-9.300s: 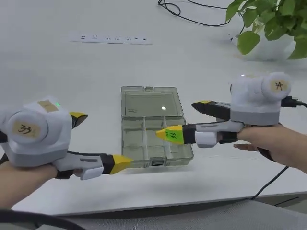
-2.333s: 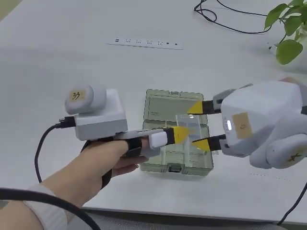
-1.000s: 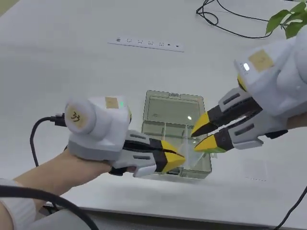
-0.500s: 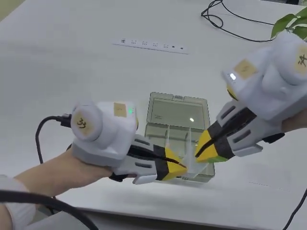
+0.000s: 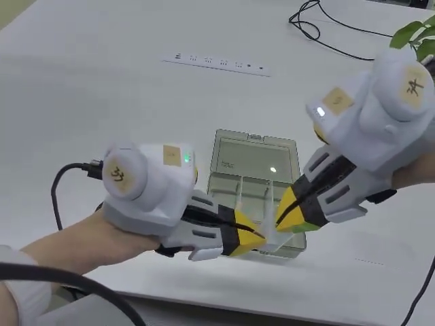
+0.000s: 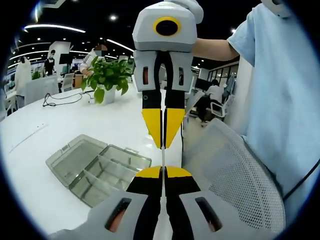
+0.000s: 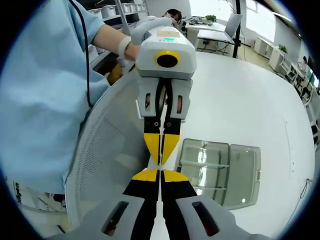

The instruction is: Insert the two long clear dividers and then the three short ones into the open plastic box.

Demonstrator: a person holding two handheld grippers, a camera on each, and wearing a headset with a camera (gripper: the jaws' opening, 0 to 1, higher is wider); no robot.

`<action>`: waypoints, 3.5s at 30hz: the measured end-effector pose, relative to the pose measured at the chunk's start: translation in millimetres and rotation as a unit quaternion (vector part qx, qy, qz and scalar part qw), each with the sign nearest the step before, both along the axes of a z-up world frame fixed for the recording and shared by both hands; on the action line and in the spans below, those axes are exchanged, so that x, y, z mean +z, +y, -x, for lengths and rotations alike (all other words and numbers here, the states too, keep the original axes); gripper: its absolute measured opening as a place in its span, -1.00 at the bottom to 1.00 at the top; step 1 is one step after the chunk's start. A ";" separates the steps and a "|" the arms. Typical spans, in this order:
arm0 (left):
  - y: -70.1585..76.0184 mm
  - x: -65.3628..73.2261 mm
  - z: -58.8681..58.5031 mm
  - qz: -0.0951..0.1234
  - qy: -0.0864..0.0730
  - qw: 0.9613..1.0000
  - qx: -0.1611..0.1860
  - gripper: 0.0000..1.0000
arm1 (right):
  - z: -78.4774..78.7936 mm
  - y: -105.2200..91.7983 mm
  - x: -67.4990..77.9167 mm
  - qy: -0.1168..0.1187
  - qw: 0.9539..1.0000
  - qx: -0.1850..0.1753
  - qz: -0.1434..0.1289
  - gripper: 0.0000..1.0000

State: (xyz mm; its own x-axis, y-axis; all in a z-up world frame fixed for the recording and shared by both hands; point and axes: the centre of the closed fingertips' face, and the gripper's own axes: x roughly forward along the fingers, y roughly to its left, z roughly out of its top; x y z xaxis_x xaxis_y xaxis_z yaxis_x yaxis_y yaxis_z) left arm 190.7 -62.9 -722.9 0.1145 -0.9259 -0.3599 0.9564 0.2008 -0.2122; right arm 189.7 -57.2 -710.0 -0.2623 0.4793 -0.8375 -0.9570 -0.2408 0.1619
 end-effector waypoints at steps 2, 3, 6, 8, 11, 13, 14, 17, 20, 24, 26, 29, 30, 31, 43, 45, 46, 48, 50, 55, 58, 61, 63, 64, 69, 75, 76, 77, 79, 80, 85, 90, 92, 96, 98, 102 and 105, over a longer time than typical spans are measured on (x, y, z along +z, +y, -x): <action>0.8 -0.5 -0.2 0.000 0.003 1.000 0.004 -1.00 | -0.2 1.5 -0.2 0.000 1.000 0.000 0.001 -0.95; 1.1 -0.8 -0.3 0.000 0.004 1.000 0.006 -1.00 | -0.6 2.1 -0.5 0.000 1.000 0.000 0.001 -0.95; 3.0 -2.2 -1.0 -0.003 0.009 1.000 0.013 -1.00 | -1.6 3.4 -1.1 0.000 1.000 0.001 0.002 -0.95; 5.4 -4.4 -2.6 -0.008 0.009 1.000 0.020 -1.00 | -4.3 4.2 -1.2 -0.001 1.000 0.005 0.003 -0.95; 10.2 -8.7 -4.9 -0.012 0.017 0.999 0.033 -0.77 | -12.1 7.9 2.3 -0.007 1.000 0.000 -0.001 -0.95; 17.8 -12.8 -8.4 -0.020 0.018 0.998 0.049 -0.67 | -18.0 9.6 4.0 -0.011 1.000 -0.006 -0.001 -0.95; 22.3 -13.4 -11.2 -0.020 0.016 0.998 0.061 -0.59 | -22.6 12.1 6.2 -0.019 1.000 -0.015 -0.002 -0.95; 35.0 -18.5 -18.2 -0.030 0.012 0.995 0.095 -0.21 | -37.4 15.0 3.1 -0.028 0.999 -0.037 0.005 -0.95; 45.4 -25.7 -21.3 -0.046 0.014 0.992 0.118 0.15 | -49.5 21.5 0.5 -0.037 0.997 -0.061 0.003 -0.95; 56.4 -30.5 -26.1 -0.055 0.016 0.988 0.144 0.44 | -58.5 28.2 -3.0 -0.048 0.996 -0.072 0.006 -0.95; 61.7 -33.1 -29.1 -0.059 0.017 0.986 0.158 0.54 | -63.4 32.3 -5.1 -0.050 0.996 -0.078 0.006 -0.95; 67.5 -35.4 -33.1 -0.063 0.018 0.982 0.175 0.69 | -69.6 37.2 -8.1 -0.051 0.995 -0.084 0.007 -0.95; 70.5 -36.2 -35.4 -0.066 0.017 0.980 0.186 0.78 | -72.5 39.6 -9.3 -0.052 0.994 -0.092 0.008 -0.95; 72.3 -37.0 -37.0 -0.066 0.018 0.979 0.192 0.87 | -74.0 40.9 -10.3 -0.054 0.994 -0.093 0.008 -0.95; 83.9 -43.2 -37.2 -0.074 0.024 0.973 0.217 1.00 | -82.5 50.5 -27.1 -0.049 0.994 -0.099 0.023 -0.95; 84.4 -44.0 -36.5 -0.074 0.025 0.973 0.218 1.00 | -82.3 49.6 -30.0 -0.049 0.994 -0.098 0.029 -0.95; 84.8 -44.4 -36.0 -0.074 0.026 0.973 0.218 1.00 | -81.5 49.4 -31.5 -0.047 0.994 -0.096 0.030 -0.95; 85.6 -45.6 -35.1 -0.076 0.026 0.973 0.218 1.00 | -80.2 47.9 -33.2 -0.049 0.994 -0.090 0.034 -0.95; 86.4 -46.0 -34.7 -0.076 0.028 0.972 0.220 1.00 | -81.0 47.0 -34.8 -0.048 0.994 -0.088 0.036 -0.95; 86.9 -46.6 -33.8 -0.075 0.031 0.972 0.220 0.97 | -81.5 46.6 -38.1 -0.049 0.994 -0.086 0.039 -0.95; 87.3 -46.9 -33.3 -0.073 0.033 0.972 0.219 0.96 | -83.2 48.0 -41.2 -0.050 0.994 -0.084 0.039 -0.95; 87.7 -47.8 -33.3 -0.075 0.034 0.972 0.218 0.94 | -82.5 48.6 -44.3 -0.050 0.995 -0.082 0.042 -0.95; 87.8 -47.8 -33.3 -0.074 0.035 0.972 0.218 0.93 | -81.4 50.4 -44.5 -0.048 0.995 -0.083 0.042 -0.95; 87.9 -47.8 -33.3 -0.074 0.035 0.972 0.218 0.93 | -81.5 51.2 -44.9 -0.048 0.995 -0.082 0.043 -0.95; 88.0 -48.8 -33.0 -0.074 0.037 0.973 0.216 0.91 | -79.9 55.0 -47.2 -0.048 0.994 -0.082 0.045 -0.95; 87.4 -48.7 -32.5 -0.072 0.038 0.973 0.215 0.89 | -75.4 59.0 -52.2 -0.057 0.994 -0.072 0.051 -0.96; 87.4 -48.7 -32.5 -0.073 0.037 0.973 0.215 0.89 | -74.9 59.0 -53.3 -0.058 0.994 -0.073 0.053 -0.96; 87.4 -48.6 -32.5 -0.073 0.038 0.973 0.215 0.89 | -75.5 59.5 -53.5 -0.061 0.994 -0.073 0.051 -0.96; 87.2 -48.3 -32.3 -0.072 0.038 0.973 0.215 0.89 | -77.0 60.7 -56.3 -0.061 0.994 -0.074 0.051 -0.96; 87.3 -48.4 -32.1 -0.073 0.038 0.973 0.215 0.89 | -76.9 60.8 -56.6 -0.060 0.994 -0.075 0.052 -0.96; 87.1 -48.6 -31.8 -0.073 0.039 0.973 0.215 0.88 | -76.6 62.5 -60.2 -0.060 0.994 -0.077 0.051 -0.96; 86.3 -48.7 -31.5 -0.074 0.040 0.973 0.213 0.87 | -79.2 64.2 -63.5 -0.058 0.994 -0.083 0.047 -0.96; 86.2 -49.0 -31.7 -0.073 0.041 0.973 0.213 0.87 | -80.4 64.6 -65.1 -0.059 0.994 -0.086 0.045 -0.96; 85.9 -50.0 -31.3 -0.075 0.042 0.974 0.211 0.86 | -81.7 64.1 -71.2 -0.057 0.993 -0.088 0.048 -0.96; 85.8 -50.0 -31.4 -0.074 0.042 0.974 0.211 0.86 | -82.1 64.5 -73.1 -0.056 0.993 -0.091 0.047 -0.96; 85.6 -50.3 -31.2 -0.075 0.042 0.974 0.210 0.85 | -83.0 64.1 -76.6 -0.059 0.993 -0.091 0.047 -0.96; 85.5 -50.1 -31.2 -0.075 0.043 0.974 0.210 0.85 | -83.8 64.8 -79.7 -0.054 0.993 -0.094 0.048 -0.96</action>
State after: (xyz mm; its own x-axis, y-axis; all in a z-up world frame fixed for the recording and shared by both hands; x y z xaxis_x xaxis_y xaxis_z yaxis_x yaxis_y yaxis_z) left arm 222.0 22.6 -773.0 0.4355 -0.7400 -0.5125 0.7635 0.6053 -0.2253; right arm 273.5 7.7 -789.8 -0.0815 0.4270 -0.9006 -0.9966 -0.0453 0.0688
